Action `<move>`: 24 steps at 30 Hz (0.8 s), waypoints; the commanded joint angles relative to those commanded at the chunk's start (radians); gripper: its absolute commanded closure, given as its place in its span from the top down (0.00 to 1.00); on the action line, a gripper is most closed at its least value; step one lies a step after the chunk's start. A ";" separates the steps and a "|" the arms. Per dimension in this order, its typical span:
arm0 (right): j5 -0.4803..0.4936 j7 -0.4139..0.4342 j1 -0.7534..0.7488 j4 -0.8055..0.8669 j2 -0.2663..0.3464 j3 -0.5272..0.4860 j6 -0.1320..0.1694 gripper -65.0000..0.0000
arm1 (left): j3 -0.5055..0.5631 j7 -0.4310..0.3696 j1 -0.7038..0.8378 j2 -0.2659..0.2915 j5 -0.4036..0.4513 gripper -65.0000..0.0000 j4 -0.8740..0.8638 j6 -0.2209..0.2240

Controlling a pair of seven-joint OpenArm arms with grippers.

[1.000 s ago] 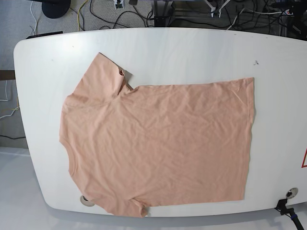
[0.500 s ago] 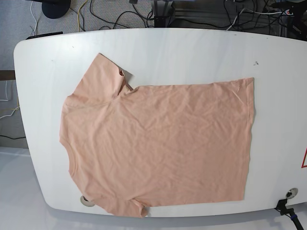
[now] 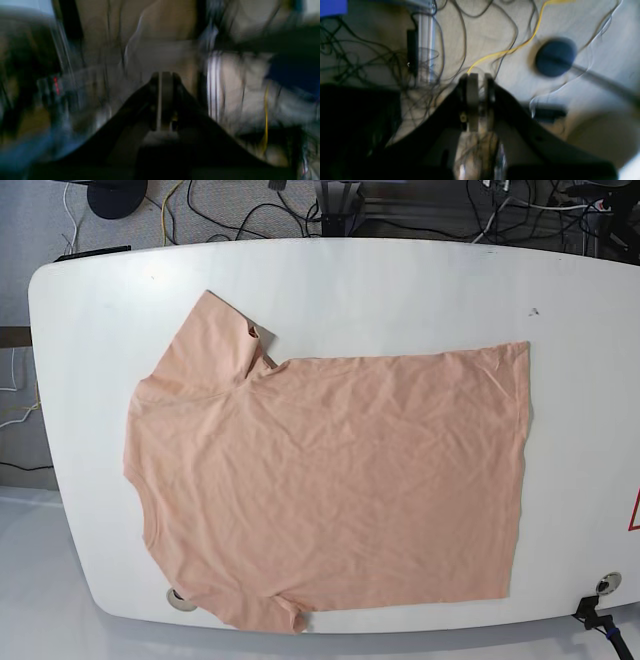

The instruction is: Fold the T-shirt properly

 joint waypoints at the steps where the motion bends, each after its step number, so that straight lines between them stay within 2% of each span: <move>1: 0.007 -0.004 -0.022 0.045 0.008 0.004 0.002 0.05 | -0.016 0.006 0.024 -0.006 -0.006 0.00 0.040 0.001; 2: 0.013 -0.010 -0.037 0.081 0.011 0.010 0.000 0.05 | -0.029 0.011 0.041 -0.008 -0.010 0.00 0.073 -0.002; 3: -0.019 0.048 0.047 -0.108 -0.039 -0.005 0.016 0.06 | -0.003 -0.038 0.039 -0.004 -0.011 0.00 0.071 -0.008; 5: -0.006 0.043 -0.029 0.040 -0.036 0.023 0.017 0.06 | -0.009 -0.020 0.087 -0.005 -0.012 0.00 0.162 -0.007; 10: 0.046 -0.031 -0.154 0.355 -0.039 0.121 0.032 0.06 | -0.059 0.009 0.141 -0.004 -0.026 0.00 0.348 -0.019; 14: 0.085 -0.086 -0.171 0.517 -0.038 0.174 0.043 0.06 | -0.122 0.046 0.134 -0.004 -0.067 0.00 0.432 -0.028; 17: 0.137 -0.120 -0.147 0.606 -0.038 0.224 0.064 0.07 | -0.167 0.068 0.112 -0.010 -0.116 0.03 0.459 -0.051; 21: 0.271 -0.223 -0.071 0.734 -0.038 0.315 0.121 0.07 | -0.237 0.054 0.095 -0.018 -0.189 0.09 0.465 -0.074; 23: 0.357 -0.289 -0.022 0.783 -0.038 0.368 0.171 0.09 | -0.271 0.046 0.076 -0.028 -0.225 0.12 0.460 -0.085; 24: 0.391 -0.319 0.007 0.795 -0.037 0.389 0.205 0.11 | -0.285 0.041 0.069 -0.033 -0.247 0.13 0.452 -0.092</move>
